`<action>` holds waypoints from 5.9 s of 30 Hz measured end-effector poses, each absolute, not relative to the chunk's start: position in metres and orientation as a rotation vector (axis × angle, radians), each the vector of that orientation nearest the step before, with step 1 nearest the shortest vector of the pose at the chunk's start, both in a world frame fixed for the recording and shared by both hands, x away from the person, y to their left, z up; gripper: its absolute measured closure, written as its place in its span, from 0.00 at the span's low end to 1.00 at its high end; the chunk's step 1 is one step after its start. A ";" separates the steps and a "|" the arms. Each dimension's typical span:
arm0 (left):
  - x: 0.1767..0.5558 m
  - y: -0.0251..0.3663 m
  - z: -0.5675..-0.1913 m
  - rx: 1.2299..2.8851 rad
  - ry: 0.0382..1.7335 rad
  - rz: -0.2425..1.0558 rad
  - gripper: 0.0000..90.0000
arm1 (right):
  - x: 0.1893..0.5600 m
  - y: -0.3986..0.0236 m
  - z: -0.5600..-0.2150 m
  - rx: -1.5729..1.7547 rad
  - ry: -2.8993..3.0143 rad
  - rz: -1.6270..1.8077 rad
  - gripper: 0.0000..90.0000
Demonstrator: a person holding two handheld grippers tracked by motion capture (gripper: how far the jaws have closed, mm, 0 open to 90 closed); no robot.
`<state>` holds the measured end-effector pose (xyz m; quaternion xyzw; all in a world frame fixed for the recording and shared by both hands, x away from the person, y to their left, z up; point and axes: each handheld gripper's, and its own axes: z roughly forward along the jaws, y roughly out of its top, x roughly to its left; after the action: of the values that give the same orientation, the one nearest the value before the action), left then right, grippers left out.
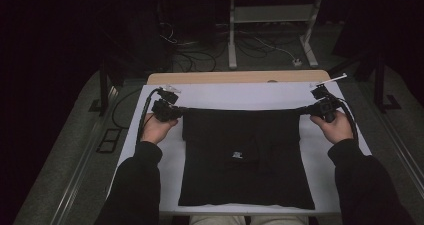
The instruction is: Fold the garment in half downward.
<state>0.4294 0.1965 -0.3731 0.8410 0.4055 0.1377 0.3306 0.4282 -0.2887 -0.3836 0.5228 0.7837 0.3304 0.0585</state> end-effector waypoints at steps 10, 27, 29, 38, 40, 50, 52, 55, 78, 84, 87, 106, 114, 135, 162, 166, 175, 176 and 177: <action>0.441 0.195 -0.370 2.191 1.089 0.365 0.96 | 0.441 -0.284 -0.379 1.558 2.360 1.001 0.96; 0.464 0.192 -0.365 2.174 1.091 0.398 0.96 | 0.457 -0.280 -0.372 1.537 2.311 0.997 0.96; 0.465 0.193 -0.364 2.163 1.094 0.391 0.96 | 0.458 -0.280 -0.370 1.529 2.307 0.996 0.96; 0.468 0.191 -0.355 2.182 1.085 0.410 0.96 | 0.465 -0.281 -0.365 1.554 2.296 0.994 0.96; 0.468 0.192 -0.355 2.187 1.087 0.412 0.96 | 0.467 -0.280 -0.364 1.555 2.294 1.002 0.96; 0.478 0.192 -0.367 2.187 1.090 0.395 0.96 | 0.477 -0.277 -0.375 1.580 2.319 0.975 0.95; 0.480 0.192 -0.371 2.188 1.100 0.386 0.96 | 0.479 -0.277 -0.379 1.587 2.325 0.975 0.95; 0.485 0.192 -0.379 2.185 1.109 0.376 0.96 | 0.484 -0.277 -0.386 1.595 2.337 0.968 0.95; 0.487 0.204 -0.389 2.108 1.190 0.219 0.61 | 0.488 -0.285 -0.403 1.652 2.356 1.020 0.72; 0.483 0.202 -0.389 2.081 1.167 0.178 0.43 | 0.483 -0.284 -0.400 1.639 2.335 1.052 0.55; 0.481 0.199 -0.389 2.077 1.140 0.141 0.36 | 0.480 -0.283 -0.399 1.624 2.327 1.067 0.44; 0.471 0.188 -0.381 2.069 1.035 0.025 0.00 | 0.465 -0.269 -0.377 1.515 2.355 1.159 0.00; 0.468 0.184 -0.377 2.078 1.002 0.057 0.00 | 0.461 -0.265 -0.373 1.464 2.377 1.144 0.00; 0.462 0.158 -0.384 2.135 0.905 0.017 0.00 | 0.450 -0.230 -0.373 1.345 2.479 1.208 0.00; 0.463 0.149 -0.414 2.130 0.915 -0.081 0.00 | 0.452 -0.209 -0.400 1.331 2.556 1.167 0.00; 0.463 0.147 -0.416 2.136 0.910 -0.090 0.00 | 0.453 -0.207 -0.404 1.338 2.563 1.159 0.00; 0.464 0.146 -0.425 2.131 0.927 -0.110 0.00 | 0.451 -0.205 -0.413 1.343 2.578 1.154 0.00; 0.464 0.146 -0.427 2.129 0.933 -0.112 0.00 | 0.450 -0.205 -0.414 1.346 2.578 1.153 0.00; 0.464 0.146 -0.428 2.130 0.933 -0.118 0.00 | 0.450 -0.205 -0.415 1.346 2.580 1.156 0.00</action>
<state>0.4639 0.1461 -0.4278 0.8401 0.3679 -0.0464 0.3957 0.4503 -0.2053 -0.4150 0.4299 0.8240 0.3691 0.0054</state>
